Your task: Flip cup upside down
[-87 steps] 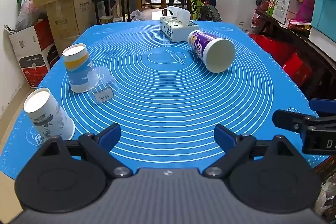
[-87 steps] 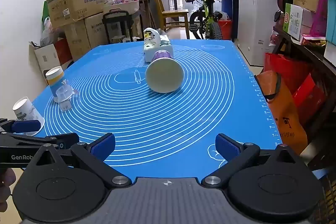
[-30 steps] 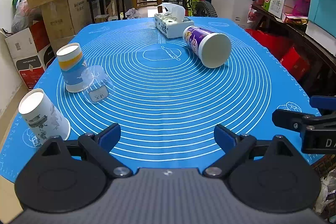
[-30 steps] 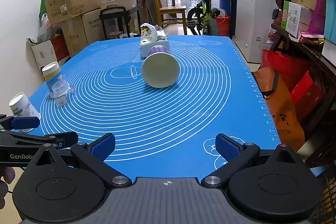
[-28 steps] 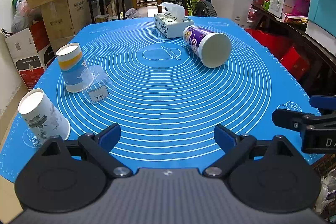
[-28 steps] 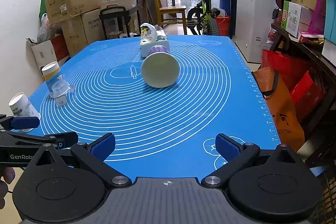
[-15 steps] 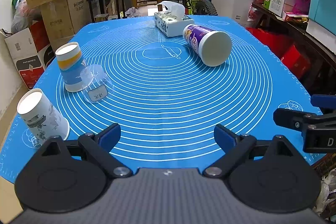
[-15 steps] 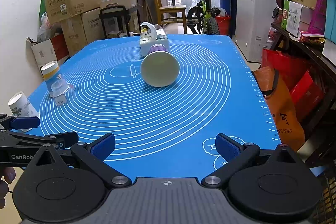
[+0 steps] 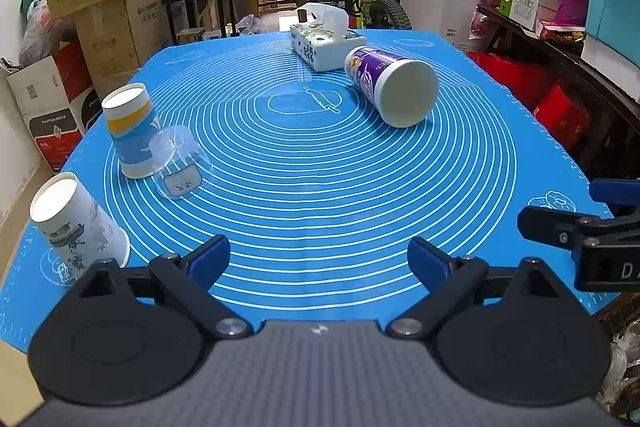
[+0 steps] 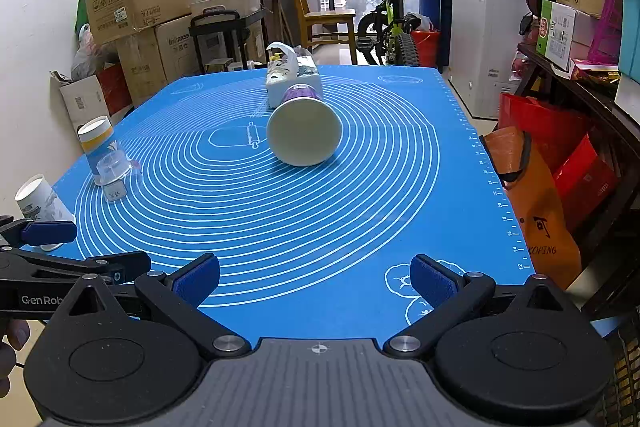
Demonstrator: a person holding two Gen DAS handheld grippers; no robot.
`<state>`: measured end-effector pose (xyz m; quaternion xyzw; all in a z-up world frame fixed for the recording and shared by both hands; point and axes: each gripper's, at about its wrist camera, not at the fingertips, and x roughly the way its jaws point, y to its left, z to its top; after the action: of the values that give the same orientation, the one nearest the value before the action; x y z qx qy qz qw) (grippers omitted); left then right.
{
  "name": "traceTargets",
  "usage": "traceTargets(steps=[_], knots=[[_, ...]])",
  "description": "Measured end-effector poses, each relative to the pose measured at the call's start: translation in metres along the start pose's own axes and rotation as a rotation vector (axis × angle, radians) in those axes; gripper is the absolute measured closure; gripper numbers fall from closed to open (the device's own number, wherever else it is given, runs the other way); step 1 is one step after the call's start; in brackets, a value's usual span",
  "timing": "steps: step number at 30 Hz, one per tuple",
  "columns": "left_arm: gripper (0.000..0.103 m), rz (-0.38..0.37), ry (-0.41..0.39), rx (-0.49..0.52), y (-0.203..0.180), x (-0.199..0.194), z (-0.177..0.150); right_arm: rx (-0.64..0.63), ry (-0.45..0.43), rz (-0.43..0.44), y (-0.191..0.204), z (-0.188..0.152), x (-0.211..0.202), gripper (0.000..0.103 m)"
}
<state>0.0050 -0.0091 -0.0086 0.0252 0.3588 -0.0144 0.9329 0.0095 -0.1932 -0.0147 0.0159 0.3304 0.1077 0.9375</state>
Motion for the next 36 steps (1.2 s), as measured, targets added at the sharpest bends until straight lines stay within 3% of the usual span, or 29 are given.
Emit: traceTargets(steps=[17,25,36], knots=[[0.008,0.001,-0.013,0.002,-0.003,0.013,0.016,0.016,-0.037,-0.011,-0.015,0.017,0.006,0.002],[0.008,-0.016,-0.028,-0.01,-0.014,0.051,0.054,0.056,-0.101,-0.058,-0.047,0.054,0.029,0.002],[0.008,-0.069,-0.049,-0.126,-0.037,0.105,0.119,0.167,-0.123,-0.147,-0.104,0.092,0.082,0.002]])
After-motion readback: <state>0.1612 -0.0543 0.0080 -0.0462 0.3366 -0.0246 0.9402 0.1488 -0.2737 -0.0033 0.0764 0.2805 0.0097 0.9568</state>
